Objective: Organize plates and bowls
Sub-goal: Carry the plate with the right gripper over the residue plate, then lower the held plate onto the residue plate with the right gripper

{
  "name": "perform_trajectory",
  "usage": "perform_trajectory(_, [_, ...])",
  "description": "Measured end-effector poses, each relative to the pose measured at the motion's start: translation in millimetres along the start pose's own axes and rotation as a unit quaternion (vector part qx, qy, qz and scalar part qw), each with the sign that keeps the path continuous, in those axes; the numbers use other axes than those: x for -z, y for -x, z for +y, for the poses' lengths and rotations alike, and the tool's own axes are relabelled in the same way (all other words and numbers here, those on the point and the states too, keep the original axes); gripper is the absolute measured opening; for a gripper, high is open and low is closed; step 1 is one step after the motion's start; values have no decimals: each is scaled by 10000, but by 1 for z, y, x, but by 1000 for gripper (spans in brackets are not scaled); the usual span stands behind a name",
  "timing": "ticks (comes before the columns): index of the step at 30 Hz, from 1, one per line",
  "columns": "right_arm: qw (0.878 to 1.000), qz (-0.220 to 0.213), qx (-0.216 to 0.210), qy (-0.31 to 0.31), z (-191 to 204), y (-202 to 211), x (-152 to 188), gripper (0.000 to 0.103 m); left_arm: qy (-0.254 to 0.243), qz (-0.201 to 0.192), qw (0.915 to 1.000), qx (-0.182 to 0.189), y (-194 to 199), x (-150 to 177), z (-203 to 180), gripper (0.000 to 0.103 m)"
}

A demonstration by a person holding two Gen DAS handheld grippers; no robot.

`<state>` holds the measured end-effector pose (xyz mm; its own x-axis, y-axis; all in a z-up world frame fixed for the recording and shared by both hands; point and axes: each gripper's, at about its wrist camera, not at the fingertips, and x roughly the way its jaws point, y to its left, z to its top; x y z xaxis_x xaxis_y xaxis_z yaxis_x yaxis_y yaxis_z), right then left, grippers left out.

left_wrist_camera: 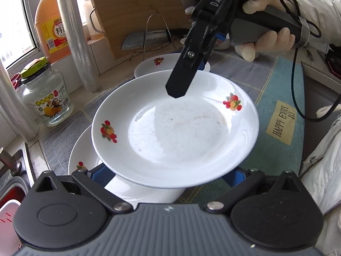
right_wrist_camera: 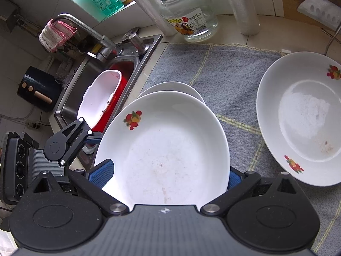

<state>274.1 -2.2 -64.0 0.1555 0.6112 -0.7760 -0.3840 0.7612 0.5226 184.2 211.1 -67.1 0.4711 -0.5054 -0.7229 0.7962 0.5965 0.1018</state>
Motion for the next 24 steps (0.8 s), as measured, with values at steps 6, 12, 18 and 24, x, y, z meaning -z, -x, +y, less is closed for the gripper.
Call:
perform_trajectory(6, [9999, -5, 105, -23, 10, -12, -9, 103, -1, -50, 10000, 70, -1, 6, 15, 102])
perform_trajectory(12, [9997, -18, 208, -100, 14, -21, -15, 103, -21, -90, 9999, 140, -3, 10, 25, 102])
perform_trajectory(18, [9994, -15, 282, -199, 14, -28, -18, 103, -53, -54, 9997, 212, -6, 11, 31, 102])
perform_trajectory(24, [9991, -5, 350, -252, 14, -35, -20, 103, -25, -1, 9996, 277, -11, 13, 36, 102])
